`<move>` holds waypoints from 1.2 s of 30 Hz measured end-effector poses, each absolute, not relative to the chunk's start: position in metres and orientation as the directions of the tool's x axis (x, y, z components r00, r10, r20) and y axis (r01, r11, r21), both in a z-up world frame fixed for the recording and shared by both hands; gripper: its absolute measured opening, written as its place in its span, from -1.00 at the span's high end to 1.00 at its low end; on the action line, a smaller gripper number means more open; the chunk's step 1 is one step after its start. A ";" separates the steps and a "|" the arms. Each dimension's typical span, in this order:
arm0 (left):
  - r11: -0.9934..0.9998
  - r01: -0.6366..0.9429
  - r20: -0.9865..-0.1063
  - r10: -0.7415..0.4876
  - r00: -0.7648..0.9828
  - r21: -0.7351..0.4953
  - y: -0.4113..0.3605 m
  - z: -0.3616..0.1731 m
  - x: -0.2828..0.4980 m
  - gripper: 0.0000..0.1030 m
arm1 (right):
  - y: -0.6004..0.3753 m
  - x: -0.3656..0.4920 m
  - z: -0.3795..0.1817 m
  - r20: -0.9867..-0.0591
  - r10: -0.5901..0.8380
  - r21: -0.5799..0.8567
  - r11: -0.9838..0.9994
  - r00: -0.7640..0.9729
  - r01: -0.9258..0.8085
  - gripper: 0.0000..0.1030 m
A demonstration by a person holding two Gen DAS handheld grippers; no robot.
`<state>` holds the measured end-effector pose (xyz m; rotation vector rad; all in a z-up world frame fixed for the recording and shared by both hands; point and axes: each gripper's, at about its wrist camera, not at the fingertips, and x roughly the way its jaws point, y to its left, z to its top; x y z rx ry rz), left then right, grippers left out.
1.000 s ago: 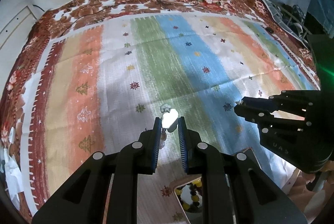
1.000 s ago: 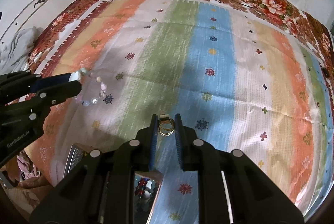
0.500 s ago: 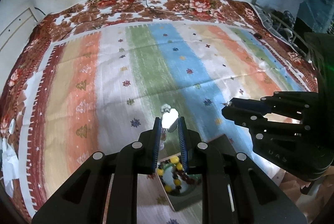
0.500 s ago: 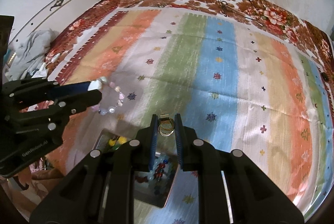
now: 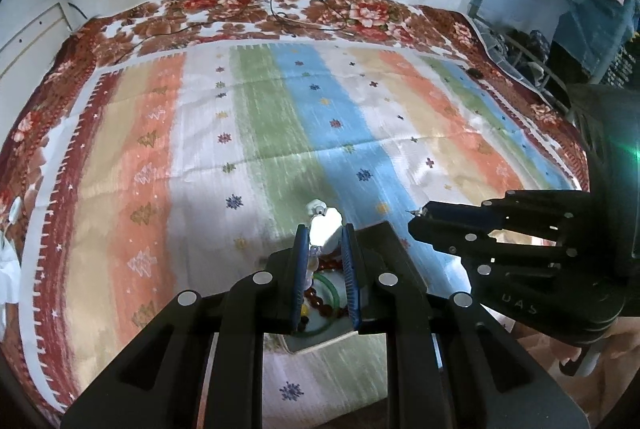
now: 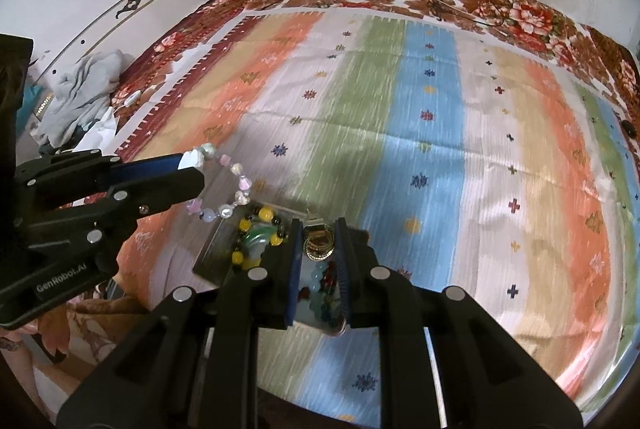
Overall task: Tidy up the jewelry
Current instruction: 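Lift the stone bracelet and gold ring and carry both over the tin, then open the left tool over the tin while the right tool opens, releasing bracelet and ring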
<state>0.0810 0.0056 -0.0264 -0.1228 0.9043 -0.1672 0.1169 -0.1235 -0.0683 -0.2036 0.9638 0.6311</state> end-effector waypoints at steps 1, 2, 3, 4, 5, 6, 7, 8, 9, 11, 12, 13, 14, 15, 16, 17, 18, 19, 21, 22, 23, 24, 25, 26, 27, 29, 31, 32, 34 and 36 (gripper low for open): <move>0.980 0.094 -0.773 -0.194 0.604 -0.173 0.004 -0.028 0.079 0.68 | -0.124 0.116 -0.068 -0.815 0.410 0.111 0.804 0.409 -0.584 0.67; 0.981 0.092 -0.774 -0.190 0.604 -0.169 0.003 -0.028 0.078 0.68 | -0.124 0.115 -0.068 -0.815 0.411 0.113 0.804 0.408 -0.584 0.67; 0.982 0.091 -0.775 -0.187 0.604 -0.165 0.002 -0.029 0.077 0.68 | -0.123 0.116 -0.069 -0.817 0.411 0.113 0.802 0.405 -0.586 0.67; 0.982 0.092 -0.776 -0.187 0.603 -0.165 0.001 -0.030 0.076 0.68 | -0.123 0.115 -0.069 -0.818 0.410 0.111 0.800 0.403 -0.589 0.67; 0.982 0.093 -0.777 -0.185 0.601 -0.162 0.000 -0.030 0.075 0.68 | -0.122 0.114 -0.069 -0.818 0.409 0.109 0.800 0.404 -0.590 0.67; 0.983 0.094 -0.778 -0.184 0.601 -0.160 0.000 -0.031 0.075 0.68 | -0.121 0.114 -0.070 -0.820 0.406 0.106 0.800 0.403 -0.591 0.67; 0.983 0.097 -0.779 -0.181 0.600 -0.154 -0.001 -0.031 0.075 0.68 | -0.121 0.113 -0.071 -0.823 0.404 0.105 0.800 0.400 -0.591 0.67; 0.984 0.098 -0.780 -0.178 0.600 -0.150 -0.001 -0.031 0.075 0.68 | -0.121 0.113 -0.072 -0.824 0.402 0.105 0.800 0.398 -0.591 0.67; 0.984 0.098 -0.780 -0.179 0.600 -0.150 0.000 -0.031 0.075 0.68 | -0.120 0.114 -0.073 -0.826 0.399 0.103 0.800 0.397 -0.591 0.67; 0.983 0.103 -0.780 -0.183 0.599 -0.152 -0.001 -0.032 0.075 0.68 | -0.120 0.115 -0.075 -0.829 0.394 0.099 0.801 0.396 -0.590 0.64; 0.983 0.105 -0.779 -0.183 0.600 -0.150 -0.001 -0.031 0.076 0.68 | -0.120 0.116 -0.076 -0.832 0.389 0.095 0.803 0.396 -0.588 0.61; 0.983 0.107 -0.777 -0.182 0.602 -0.148 -0.002 -0.031 0.076 0.66 | -0.121 0.116 -0.076 -0.833 0.386 0.095 0.805 0.397 -0.585 0.47; 0.983 0.107 -0.777 -0.182 0.603 -0.148 -0.002 -0.031 0.075 0.61 | -0.122 0.117 -0.077 -0.833 0.385 0.097 0.808 0.397 -0.581 0.33; 0.984 0.104 -0.776 -0.180 0.605 -0.147 -0.001 -0.030 0.075 0.45 | -0.123 0.119 -0.077 -0.835 0.381 0.099 0.814 0.397 -0.573 0.27; 0.985 0.098 -0.775 -0.175 0.607 -0.145 0.000 -0.030 0.075 0.36 | -0.125 0.120 -0.077 -0.837 0.373 0.095 0.820 0.400 -0.565 0.16; 0.985 0.094 -0.775 -0.172 0.608 -0.144 0.001 -0.030 0.074 0.31 | -0.127 0.121 -0.077 -0.837 0.369 0.092 0.823 0.404 -0.561 0.08; 0.985 0.091 -0.776 -0.170 0.608 -0.145 0.002 -0.030 0.074 0.31 | -0.130 0.123 -0.076 -0.835 0.367 0.092 0.828 0.410 -0.554 0.05; 0.985 0.087 -0.774 -0.169 0.610 -0.147 0.004 -0.029 0.074 0.25 | -0.133 0.124 -0.074 -0.831 0.371 0.099 0.831 0.414 -0.547 -0.01; 0.986 0.085 -0.773 -0.165 0.612 -0.143 0.006 -0.029 0.073 0.22 | -0.138 0.125 -0.071 -0.822 0.379 0.108 0.836 0.425 -0.538 -0.13; 0.987 0.088 -0.773 -0.162 0.614 -0.137 0.006 -0.028 0.071 0.20 | -0.141 0.125 -0.070 -0.816 0.383 0.111 0.838 0.432 -0.534 -0.17; 0.987 0.090 -0.772 -0.161 0.616 -0.133 0.007 -0.027 0.070 0.19 | -0.143 0.125 -0.069 -0.814 0.384 0.113 0.841 0.436 -0.529 -0.22; 0.987 0.094 -0.769 -0.158 0.620 -0.127 0.007 -0.026 0.069 0.13 | -0.146 0.124 -0.067 -0.809 0.388 0.118 0.843 0.442 -0.524 -0.24; 0.988 0.096 -0.767 -0.157 0.622 -0.124 0.007 -0.026 0.068 0.08 | -0.149 0.123 -0.066 -0.803 0.392 0.122 0.845 0.448 -0.521 -0.31; 0.988 0.098 -0.764 -0.155 0.626 -0.120 0.007 -0.025 0.067 0.06 | -0.151 0.122 -0.065 -0.800 0.394 0.124 0.846 0.452 -0.519 -0.38; 0.988 0.099 -0.759 -0.151 0.633 -0.114 0.007 -0.023 0.066 0.02 | -0.153 0.120 -0.064 -0.796 0.396 0.126 0.849 0.458 -0.514 -0.40; 0.990 0.103 -0.747 -0.143 0.649 -0.100 0.006 -0.020 0.062 -0.17 | -0.158 0.118 -0.064 -0.791 0.398 0.131 0.852 0.464 -0.506 -0.49; 0.990 0.116 -0.731 -0.138 0.668 -0.081 0.004 -0.016 0.056 -0.39 | -0.162 0.114 -0.064 -0.788 0.395 0.125 0.854 0.473 -0.505 -0.59; 0.990 0.119 -0.726 -0.135 0.674 -0.075 0.003 -0.015 0.054 -0.44 | -0.163 0.112 -0.064 -0.785 0.393 0.118 0.854 0.480 -0.507 -0.65; 0.991 0.115 -0.718 -0.125 0.685 -0.063 0.002 -0.014 0.049 -0.66 | -0.166 0.107 -0.062 -0.774 0.388 0.101 0.856 0.501 -0.507 -0.77; 0.992 0.119 -0.710 -0.120 0.693 -0.052 -0.001 -0.013 0.045 -0.76 | -0.171 0.101 -0.059 -0.759 0.394 0.098 0.856 0.518 -0.508 -0.86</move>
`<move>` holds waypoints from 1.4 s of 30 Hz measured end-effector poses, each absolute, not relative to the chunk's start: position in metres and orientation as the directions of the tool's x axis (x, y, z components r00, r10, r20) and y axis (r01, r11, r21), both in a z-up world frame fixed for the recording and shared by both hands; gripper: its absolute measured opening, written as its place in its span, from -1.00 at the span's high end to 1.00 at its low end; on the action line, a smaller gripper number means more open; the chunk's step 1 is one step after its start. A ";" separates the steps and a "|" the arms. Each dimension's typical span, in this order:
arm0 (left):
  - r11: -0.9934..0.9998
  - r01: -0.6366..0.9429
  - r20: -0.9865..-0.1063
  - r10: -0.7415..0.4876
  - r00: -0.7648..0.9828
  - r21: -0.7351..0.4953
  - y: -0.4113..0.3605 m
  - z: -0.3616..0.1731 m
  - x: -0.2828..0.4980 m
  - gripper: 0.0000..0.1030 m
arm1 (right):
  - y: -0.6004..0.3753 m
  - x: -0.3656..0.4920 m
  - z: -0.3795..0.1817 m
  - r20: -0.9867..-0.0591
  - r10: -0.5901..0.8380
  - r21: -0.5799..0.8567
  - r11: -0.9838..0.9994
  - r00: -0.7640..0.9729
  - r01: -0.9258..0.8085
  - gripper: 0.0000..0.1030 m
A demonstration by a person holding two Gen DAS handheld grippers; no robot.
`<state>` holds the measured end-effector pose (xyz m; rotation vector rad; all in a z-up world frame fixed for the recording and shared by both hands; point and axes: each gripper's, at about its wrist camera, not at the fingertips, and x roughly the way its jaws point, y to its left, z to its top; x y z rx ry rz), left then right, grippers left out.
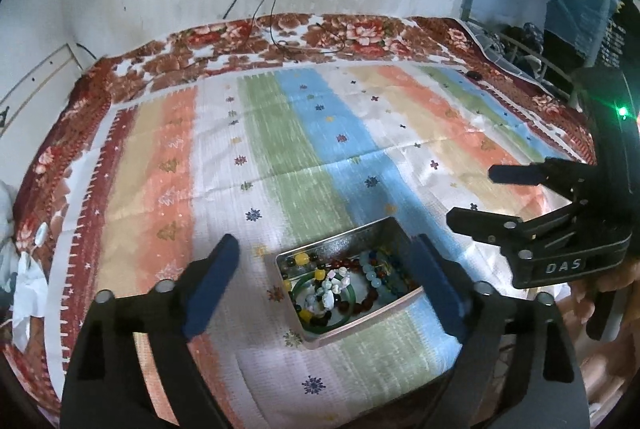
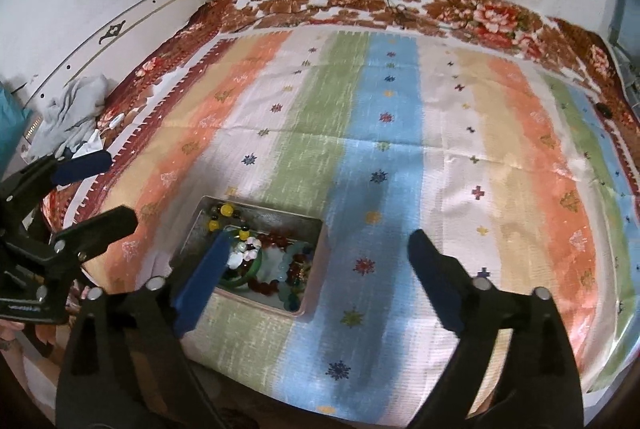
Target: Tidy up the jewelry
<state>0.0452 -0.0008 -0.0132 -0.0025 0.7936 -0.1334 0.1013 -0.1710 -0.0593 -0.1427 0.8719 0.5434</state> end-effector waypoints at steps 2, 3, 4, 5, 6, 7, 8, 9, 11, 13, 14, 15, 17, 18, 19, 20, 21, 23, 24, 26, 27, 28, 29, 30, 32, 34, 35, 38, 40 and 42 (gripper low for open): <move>0.992 0.118 -0.702 -0.108 0.704 -0.035 -0.003 -0.013 0.040 -0.85 | -0.175 0.097 -0.059 -0.755 0.398 0.104 0.857 0.521 -0.504 -0.90; 0.993 0.112 -0.698 -0.099 0.709 -0.027 -0.003 -0.013 0.038 -0.87 | -0.177 0.096 -0.059 -0.756 0.398 0.107 0.858 0.520 -0.502 -0.90; 0.994 0.105 -0.694 -0.092 0.714 -0.023 -0.003 -0.012 0.037 -0.89 | -0.180 0.095 -0.060 -0.756 0.400 0.112 0.859 0.518 -0.499 -0.90; 0.995 0.098 -0.689 -0.087 0.720 -0.023 -0.002 -0.012 0.034 -0.89 | -0.182 0.093 -0.060 -0.756 0.403 0.119 0.860 0.516 -0.497 -0.90; 0.995 0.097 -0.686 -0.088 0.722 -0.025 -0.002 -0.012 0.032 -0.89 | -0.184 0.091 -0.061 -0.755 0.409 0.128 0.859 0.513 -0.496 -0.90; 0.995 0.098 -0.685 -0.090 0.723 -0.028 -0.002 -0.012 0.030 -0.89 | -0.186 0.090 -0.061 -0.755 0.412 0.134 0.859 0.511 -0.494 -0.90; 0.995 0.098 -0.684 -0.090 0.724 -0.027 -0.002 -0.013 0.027 -0.89 | -0.188 0.088 -0.061 -0.752 0.415 0.139 0.859 0.512 -0.492 -0.90; 0.995 0.094 -0.682 -0.084 0.727 -0.023 -0.002 -0.014 0.025 -0.89 | -0.190 0.086 -0.061 -0.750 0.416 0.141 0.860 0.514 -0.490 -0.90; 0.996 0.087 -0.674 -0.072 0.735 -0.011 -0.003 -0.015 0.020 -0.89 | -0.195 0.082 -0.061 -0.744 0.423 0.150 0.860 0.517 -0.488 -0.90; 0.997 0.083 -0.666 -0.066 0.743 -0.006 -0.004 -0.016 0.014 -0.89 | -0.200 0.076 -0.059 -0.731 0.439 0.168 0.857 0.522 -0.487 -0.90; 0.997 0.080 -0.662 -0.060 0.747 -0.001 -0.005 -0.016 0.012 -0.89 | -0.203 0.072 -0.058 -0.722 0.449 0.176 0.855 0.527 -0.488 -0.90; 0.997 0.076 -0.661 -0.055 0.748 0.004 -0.005 -0.016 0.010 -0.89 | -0.205 0.069 -0.057 -0.714 0.457 0.181 0.852 0.530 -0.491 -0.90; 0.997 0.076 -0.659 -0.043 0.751 0.021 -0.009 -0.016 0.005 -0.89 | -0.208 0.062 -0.055 -0.703 0.463 0.180 0.850 0.540 -0.494 -0.90; 0.996 0.082 -0.656 -0.048 0.753 0.021 -0.011 -0.015 0.001 -0.89 | -0.210 0.057 -0.054 -0.698 0.464 0.174 0.849 0.546 -0.498 -0.90; 0.997 0.078 -0.652 -0.048 0.757 0.017 -0.011 -0.015 -0.002 -0.89 | -0.211 0.053 -0.054 -0.693 0.464 0.168 0.848 0.552 -0.502 -0.90; 0.997 0.071 -0.650 -0.045 0.759 0.014 -0.011 -0.014 -0.004 -0.89 | -0.212 0.047 -0.054 -0.687 0.464 0.159 0.847 0.559 -0.508 -0.90; 0.998 0.062 -0.647 -0.040 0.762 0.012 -0.011 -0.013 -0.006 -0.89 | -0.213 0.043 -0.054 -0.684 0.466 0.155 0.844 0.561 -0.513 -0.90; 0.998 0.052 -0.639 -0.030 0.768 0.017 -0.013 -0.011 -0.011 -0.89 | -0.216 0.037 -0.055 -0.681 0.473 0.158 0.840 0.558 -0.519 -0.90; 0.998 0.059 -0.629 -0.036 0.777 0.015 -0.014 -0.010 -0.015 -0.89 | -0.217 0.034 -0.056 -0.681 0.476 0.161 0.839 0.556 -0.520 -0.90; 0.996 0.087 -0.606 -0.066 0.793 0.005 -0.018 -0.008 -0.024 -0.89 | -0.220 0.028 -0.059 -0.683 0.477 0.164 0.838 0.553 -0.520 -0.90; 0.996 0.092 -0.592 -0.071 0.803 0.006 -0.020 -0.007 -0.029 -0.89 | -0.221 0.026 -0.060 -0.683 0.477 0.165 0.838 0.552 -0.521 -0.90; 0.996 0.093 -0.582 -0.070 0.810 0.011 -0.022 -0.007 -0.033 -0.89 | -0.223 0.024 -0.061 -0.684 0.478 0.165 0.837 0.552 -0.521 -0.90; 0.995 0.094 -0.574 -0.068 0.816 0.016 -0.025 -0.007 -0.036 -0.89 | -0.223 0.023 -0.062 -0.683 0.479 0.165 0.837 0.551 -0.522 -0.90; 0.996 0.092 -0.566 -0.066 0.822 0.018 -0.026 -0.007 -0.040 -0.89 | -0.224 0.021 -0.062 -0.683 0.480 0.165 0.836 0.551 -0.524 -0.90; 0.995 0.096 -0.549 -0.073 0.832 0.013 -0.030 -0.007 -0.047 -0.89 | -0.224 0.019 -0.063 -0.681 0.479 0.162 0.836 0.553 -0.524 -0.90; 0.995 0.096 -0.537 -0.076 0.840 0.008 -0.033 -0.007 -0.053 -0.89 | -0.224 0.018 -0.064 -0.680 0.479 0.160 0.835 0.555 -0.526 -0.90; 0.995 0.095 -0.535 -0.076 0.841 0.007 -0.034 -0.008 -0.054 -0.89 | -0.224 0.017 -0.065 -0.680 0.479 0.159 0.835 0.556 -0.526 -0.90; 0.996 0.088 -0.535 -0.065 0.842 0.018 -0.038 -0.011 -0.056 -0.89 | -0.224 0.017 -0.066 -0.683 0.477 0.158 0.836 0.553 -0.525 -0.90; 0.996 0.083 -0.539 -0.058 0.840 0.022 -0.038 -0.012 -0.055 -0.89 | -0.224 0.016 -0.065 -0.684 0.478 0.159 0.835 0.551 -0.527 -0.90; 0.997 0.069 -0.541 -0.045 0.840 0.025 -0.037 -0.014 -0.054 -0.89 | -0.223 0.016 -0.065 -0.684 0.477 0.156 0.834 0.551 -0.528 -0.90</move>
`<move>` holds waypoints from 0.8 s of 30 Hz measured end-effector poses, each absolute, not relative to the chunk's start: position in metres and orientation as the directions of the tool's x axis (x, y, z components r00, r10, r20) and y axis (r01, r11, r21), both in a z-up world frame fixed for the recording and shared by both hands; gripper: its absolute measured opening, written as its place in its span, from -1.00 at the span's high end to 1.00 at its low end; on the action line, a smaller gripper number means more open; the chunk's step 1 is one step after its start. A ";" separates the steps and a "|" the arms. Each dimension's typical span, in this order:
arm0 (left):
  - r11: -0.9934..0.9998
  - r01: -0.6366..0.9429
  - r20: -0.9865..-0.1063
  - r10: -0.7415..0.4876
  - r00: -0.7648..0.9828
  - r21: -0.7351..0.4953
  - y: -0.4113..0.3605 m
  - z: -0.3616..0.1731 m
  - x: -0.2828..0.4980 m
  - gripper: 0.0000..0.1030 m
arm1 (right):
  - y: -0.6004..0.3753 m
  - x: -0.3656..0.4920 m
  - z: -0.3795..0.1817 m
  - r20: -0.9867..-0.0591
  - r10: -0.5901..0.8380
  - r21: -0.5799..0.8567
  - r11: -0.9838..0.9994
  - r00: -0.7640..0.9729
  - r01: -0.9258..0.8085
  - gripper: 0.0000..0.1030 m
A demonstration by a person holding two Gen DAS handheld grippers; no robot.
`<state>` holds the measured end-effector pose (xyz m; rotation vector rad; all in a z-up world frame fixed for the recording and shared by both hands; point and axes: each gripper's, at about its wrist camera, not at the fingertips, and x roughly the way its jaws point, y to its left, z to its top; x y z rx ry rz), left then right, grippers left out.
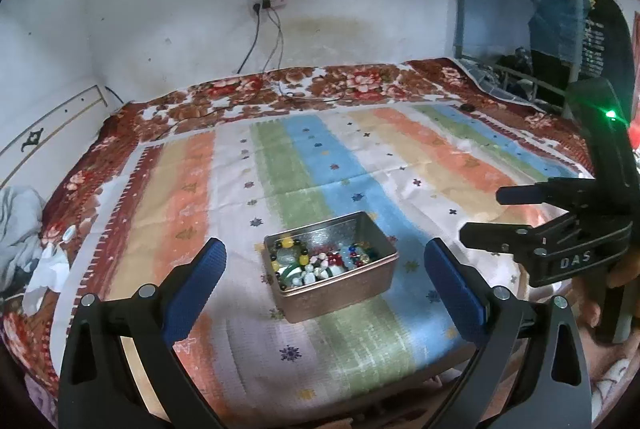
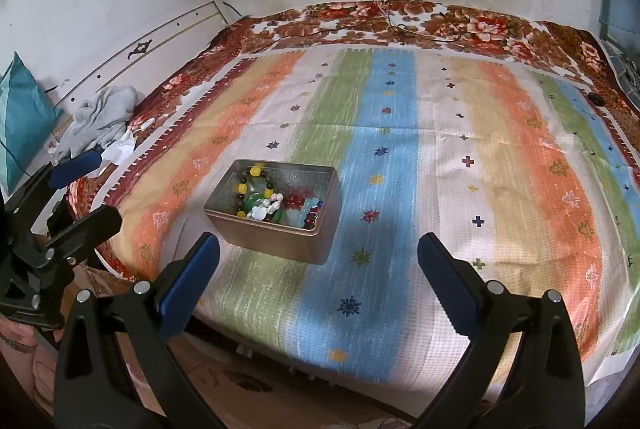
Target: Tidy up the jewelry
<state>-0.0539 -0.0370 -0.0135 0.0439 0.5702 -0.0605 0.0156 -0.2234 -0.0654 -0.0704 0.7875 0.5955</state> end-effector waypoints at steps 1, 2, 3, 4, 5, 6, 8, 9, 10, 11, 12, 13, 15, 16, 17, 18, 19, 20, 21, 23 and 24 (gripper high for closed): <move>0.998 0.063 -0.542 -0.043 0.839 0.019 -0.035 -0.014 -0.053 -0.89 | -0.223 0.016 -0.066 -0.685 0.477 0.157 0.835 0.551 -0.527 -0.90; 0.998 0.057 -0.542 -0.043 0.839 0.010 -0.033 -0.014 -0.053 -0.89 | -0.223 0.016 -0.066 -0.686 0.475 0.157 0.836 0.551 -0.526 -0.90; 0.999 0.052 -0.543 -0.042 0.839 0.003 -0.031 -0.014 -0.052 -0.89 | -0.223 0.016 -0.066 -0.685 0.476 0.158 0.836 0.552 -0.525 -0.90; 0.999 0.051 -0.546 -0.044 0.837 -0.002 -0.030 -0.015 -0.052 -0.89 | -0.223 0.016 -0.066 -0.685 0.475 0.158 0.837 0.552 -0.524 -0.90; 0.999 0.051 -0.548 -0.046 0.835 -0.006 -0.029 -0.015 -0.052 -0.89 | -0.223 0.016 -0.066 -0.685 0.476 0.159 0.836 0.551 -0.525 -0.90; 0.999 0.050 -0.550 -0.044 0.834 -0.005 -0.029 -0.016 -0.051 -0.89 | -0.223 0.016 -0.066 -0.685 0.477 0.158 0.835 0.550 -0.527 -0.90; 0.999 0.051 -0.548 -0.043 0.835 -0.001 -0.030 -0.016 -0.052 -0.89 | -0.222 0.015 -0.066 -0.686 0.475 0.155 0.835 0.551 -0.528 -0.90; 0.999 0.052 -0.549 -0.044 0.834 -0.002 -0.030 -0.016 -0.052 -0.89 | -0.222 0.016 -0.066 -0.687 0.476 0.155 0.835 0.550 -0.529 -0.90; 0.999 0.051 -0.550 -0.042 0.834 0.001 -0.030 -0.016 -0.052 -0.89 | -0.222 0.017 -0.066 -0.687 0.476 0.154 0.834 0.549 -0.530 -0.90; 0.999 0.051 -0.551 -0.042 0.834 0.001 -0.030 -0.016 -0.052 -0.89 | -0.221 0.017 -0.067 -0.688 0.475 0.153 0.834 0.548 -0.531 -0.90; 0.999 0.053 -0.553 -0.047 0.832 -0.004 -0.030 -0.016 -0.052 -0.89 | -0.222 0.017 -0.068 -0.689 0.475 0.152 0.833 0.547 -0.532 -0.90; 0.998 0.057 -0.553 -0.052 0.832 -0.008 -0.030 -0.016 -0.052 -0.88 | -0.221 0.018 -0.067 -0.689 0.474 0.151 0.834 0.548 -0.531 -0.90; 0.998 0.057 -0.554 -0.052 0.831 -0.008 -0.029 -0.017 -0.052 -0.88 | -0.221 0.018 -0.068 -0.690 0.474 0.152 0.834 0.548 -0.530 -0.90; 0.998 0.060 -0.557 -0.053 0.829 -0.007 -0.029 -0.017 -0.052 -0.88 | -0.220 0.018 -0.067 -0.689 0.474 0.153 0.834 0.548 -0.530 -0.90; 0.998 0.060 -0.559 -0.052 0.828 -0.005 -0.029 -0.018 -0.052 -0.88 | -0.221 0.018 -0.068 -0.689 0.474 0.155 0.835 0.548 -0.528 -0.90; 0.998 0.060 -0.560 -0.051 0.827 -0.003 -0.030 -0.019 -0.051 -0.88 | -0.221 0.018 -0.069 -0.689 0.474 0.155 0.835 0.548 -0.527 -0.90; 0.998 0.061 -0.561 -0.051 0.827 -0.001 -0.030 -0.019 -0.051 -0.88 | -0.221 0.019 -0.070 -0.689 0.474 0.155 0.836 0.548 -0.527 -0.90; 0.998 0.062 -0.561 -0.052 0.826 -0.002 -0.030 -0.019 -0.051 -0.88 | -0.221 0.019 -0.070 -0.689 0.474 0.155 0.836 0.548 -0.527 -0.90; 0.998 0.062 -0.561 -0.051 0.826 0.000 -0.031 -0.020 -0.051 -0.88 | -0.221 0.019 -0.070 -0.690 0.473 0.154 0.835 0.548 -0.528 -0.90; 0.998 0.063 -0.561 -0.052 0.826 0.000 -0.031 -0.020 -0.051 -0.88 | -0.221 0.019 -0.069 -0.689 0.474 0.153 0.835 0.548 -0.529 -0.90; 0.998 0.063 -0.561 -0.054 0.826 -0.002 -0.031 -0.019 -0.051 -0.89 | -0.221 0.019 -0.070 -0.690 0.474 0.153 0.835 0.548 -0.529 -0.90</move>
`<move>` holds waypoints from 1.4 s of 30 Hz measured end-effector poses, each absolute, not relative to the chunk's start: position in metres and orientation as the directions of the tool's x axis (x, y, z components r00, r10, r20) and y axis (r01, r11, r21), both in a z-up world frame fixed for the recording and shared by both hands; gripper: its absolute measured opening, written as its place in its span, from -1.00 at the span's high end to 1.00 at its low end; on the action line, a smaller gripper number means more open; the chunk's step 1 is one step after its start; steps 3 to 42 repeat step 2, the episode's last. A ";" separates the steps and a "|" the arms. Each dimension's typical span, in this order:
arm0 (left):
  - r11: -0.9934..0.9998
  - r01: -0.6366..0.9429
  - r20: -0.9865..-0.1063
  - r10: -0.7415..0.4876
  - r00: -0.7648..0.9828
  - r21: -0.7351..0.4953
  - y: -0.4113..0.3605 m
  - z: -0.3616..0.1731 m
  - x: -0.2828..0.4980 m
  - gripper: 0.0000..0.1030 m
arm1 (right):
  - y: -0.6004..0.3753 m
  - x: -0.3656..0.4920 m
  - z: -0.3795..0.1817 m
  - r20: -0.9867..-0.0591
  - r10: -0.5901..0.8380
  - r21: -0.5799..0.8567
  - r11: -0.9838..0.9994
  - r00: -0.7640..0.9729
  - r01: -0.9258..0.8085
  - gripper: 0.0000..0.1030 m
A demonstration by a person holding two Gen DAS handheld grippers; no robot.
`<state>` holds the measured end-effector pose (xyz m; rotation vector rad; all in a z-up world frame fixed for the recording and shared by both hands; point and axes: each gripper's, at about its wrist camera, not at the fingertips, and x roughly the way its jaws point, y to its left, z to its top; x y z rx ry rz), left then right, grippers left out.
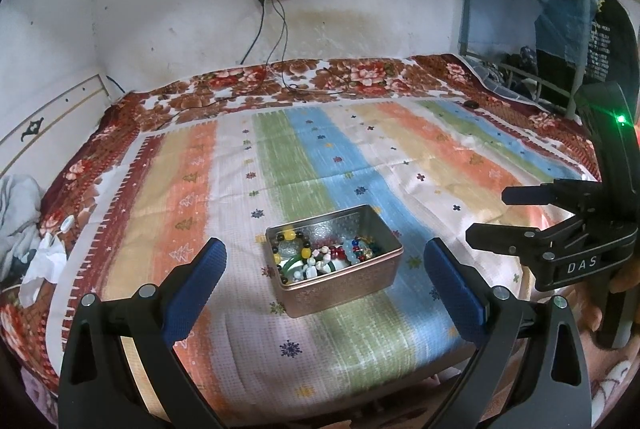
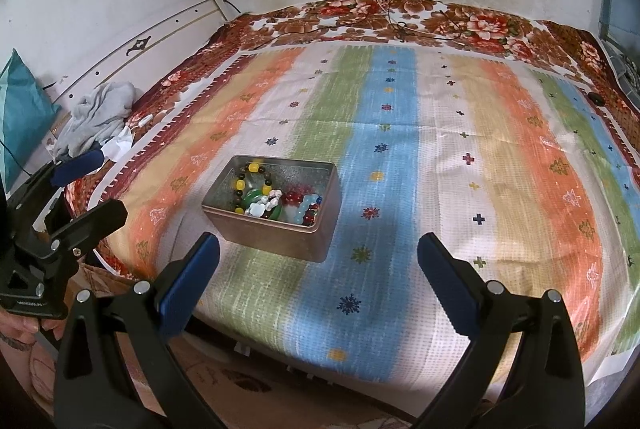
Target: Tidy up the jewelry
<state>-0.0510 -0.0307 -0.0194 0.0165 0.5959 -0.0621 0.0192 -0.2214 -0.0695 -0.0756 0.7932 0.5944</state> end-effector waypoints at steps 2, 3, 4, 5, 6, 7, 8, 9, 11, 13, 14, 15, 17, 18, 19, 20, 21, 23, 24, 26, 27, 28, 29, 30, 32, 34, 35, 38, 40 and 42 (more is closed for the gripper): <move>0.998 0.060 -0.558 -0.050 0.828 0.000 -0.030 -0.019 -0.051 -0.89 | -0.222 0.019 -0.070 -0.691 0.472 0.153 0.835 0.547 -0.528 -0.90; 0.998 0.060 -0.558 -0.050 0.828 0.000 -0.030 -0.019 -0.051 -0.89 | -0.222 0.019 -0.070 -0.691 0.472 0.153 0.835 0.547 -0.528 -0.90; 0.998 0.060 -0.558 -0.050 0.828 0.000 -0.030 -0.019 -0.051 -0.89 | -0.222 0.019 -0.070 -0.691 0.472 0.153 0.835 0.547 -0.528 -0.90; 0.998 0.060 -0.558 -0.050 0.828 0.000 -0.030 -0.019 -0.051 -0.89 | -0.222 0.019 -0.070 -0.691 0.472 0.153 0.835 0.547 -0.528 -0.90; 0.998 0.060 -0.558 -0.050 0.828 0.000 -0.030 -0.019 -0.051 -0.89 | -0.222 0.019 -0.070 -0.691 0.472 0.153 0.835 0.547 -0.528 -0.90; 0.998 0.060 -0.558 -0.050 0.828 0.000 -0.030 -0.019 -0.051 -0.89 | -0.222 0.019 -0.070 -0.691 0.472 0.153 0.835 0.547 -0.528 -0.90; 0.998 0.060 -0.558 -0.050 0.828 0.000 -0.030 -0.019 -0.051 -0.89 | -0.222 0.019 -0.070 -0.691 0.472 0.153 0.835 0.547 -0.528 -0.90; 0.998 0.060 -0.558 -0.050 0.828 0.000 -0.030 -0.019 -0.051 -0.89 | -0.222 0.019 -0.070 -0.691 0.472 0.153 0.835 0.547 -0.528 -0.90; 0.998 0.060 -0.558 -0.050 0.828 0.000 -0.030 -0.019 -0.051 -0.89 | -0.222 0.019 -0.070 -0.691 0.472 0.153 0.835 0.547 -0.528 -0.90; 0.998 0.060 -0.558 -0.050 0.828 0.000 -0.030 -0.019 -0.051 -0.89 | -0.222 0.019 -0.070 -0.691 0.472 0.153 0.835 0.547 -0.528 -0.90; 0.998 0.060 -0.558 -0.050 0.828 0.000 -0.030 -0.019 -0.051 -0.89 | -0.222 0.019 -0.070 -0.691 0.472 0.153 0.835 0.547 -0.528 -0.90; 0.998 0.060 -0.558 -0.050 0.828 0.000 -0.030 -0.019 -0.051 -0.89 | -0.222 0.019 -0.070 -0.691 0.472 0.153 0.835 0.547 -0.528 -0.90; 0.998 0.060 -0.558 -0.050 0.828 0.000 -0.030 -0.019 -0.051 -0.89 | -0.222 0.019 -0.070 -0.691 0.472 0.153 0.835 0.547 -0.528 -0.90; 0.998 0.060 -0.558 -0.050 0.828 0.000 -0.030 -0.019 -0.051 -0.89 | -0.222 0.019 -0.070 -0.691 0.472 0.153 0.835 0.547 -0.528 -0.90; 0.998 0.060 -0.558 -0.050 0.828 0.000 -0.030 -0.019 -0.051 -0.89 | -0.222 0.019 -0.070 -0.691 0.472 0.153 0.835 0.547 -0.528 -0.90; 0.998 0.060 -0.558 -0.050 0.828 0.000 -0.030 -0.019 -0.051 -0.89 | -0.222 0.019 -0.070 -0.691 0.472 0.153 0.835 0.547 -0.528 -0.90; 0.998 0.060 -0.558 -0.050 0.828 0.000 -0.030 -0.019 -0.051 -0.89 | -0.222 0.019 -0.070 -0.691 0.472 0.153 0.835 0.547 -0.528 -0.90; 0.998 0.060 -0.558 -0.050 0.828 0.000 -0.030 -0.019 -0.051 -0.89 | -0.222 0.019 -0.070 -0.691 0.472 0.153 0.835 0.547 -0.528 -0.90; 0.998 0.060 -0.558 -0.050 0.828 0.000 -0.030 -0.019 -0.051 -0.89 | -0.222 0.019 -0.070 -0.691 0.472 0.153 0.835 0.547 -0.528 -0.90; 0.998 0.060 -0.558 -0.050 0.828 0.000 -0.030 -0.019 -0.051 -0.89 | -0.222 0.019 -0.070 -0.691 0.472 0.153 0.835 0.547 -0.528 -0.90; 0.998 0.060 -0.558 -0.050 0.828 0.000 -0.030 -0.019 -0.051 -0.89 | -0.222 0.019 -0.070 -0.691 0.472 0.153 0.835 0.547 -0.528 -0.90; 0.998 0.060 -0.558 -0.050 0.828 0.000 -0.030 -0.019 -0.051 -0.89 | -0.222 0.019 -0.070 -0.691 0.472 0.153 0.835 0.547 -0.528 -0.90; 0.998 0.060 -0.558 -0.050 0.828 0.000 -0.030 -0.019 -0.051 -0.89 | -0.222 0.019 -0.070 -0.691 0.472 0.153 0.835 0.547 -0.528 -0.90; 0.998 0.060 -0.558 -0.050 0.828 0.000 -0.030 -0.019 -0.051 -0.89 | -0.222 0.019 -0.070 -0.691 0.472 0.153 0.835 0.547 -0.528 -0.90; 0.998 0.060 -0.558 -0.050 0.828 0.000 -0.030 -0.019 -0.051 -0.89 | -0.222 0.019 -0.070 -0.691 0.472 0.153 0.835 0.547 -0.528 -0.90; 0.998 0.060 -0.558 -0.050 0.828 0.000 -0.030 -0.019 -0.051 -0.89 | -0.222 0.019 -0.070 -0.691 0.472 0.153 0.835 0.547 -0.528 -0.90; 0.998 0.060 -0.558 -0.050 0.828 0.000 -0.030 -0.019 -0.051 -0.89 | -0.222 0.019 -0.070 -0.691 0.472 0.153 0.835 0.547 -0.528 -0.90; 0.998 0.060 -0.558 -0.050 0.828 0.000 -0.030 -0.019 -0.051 -0.89 | -0.222 0.019 -0.070 -0.691 0.472 0.153 0.835 0.547 -0.528 -0.90; 0.998 0.060 -0.558 -0.050 0.828 0.000 -0.030 -0.019 -0.051 -0.89 | -0.222 0.019 -0.070 -0.691 0.472 0.153 0.835 0.547 -0.528 -0.90; 0.998 0.060 -0.558 -0.050 0.828 0.000 -0.030 -0.019 -0.051 -0.89 | -0.222 0.019 -0.070 -0.691 0.472 0.153 0.835 0.547 -0.528 -0.90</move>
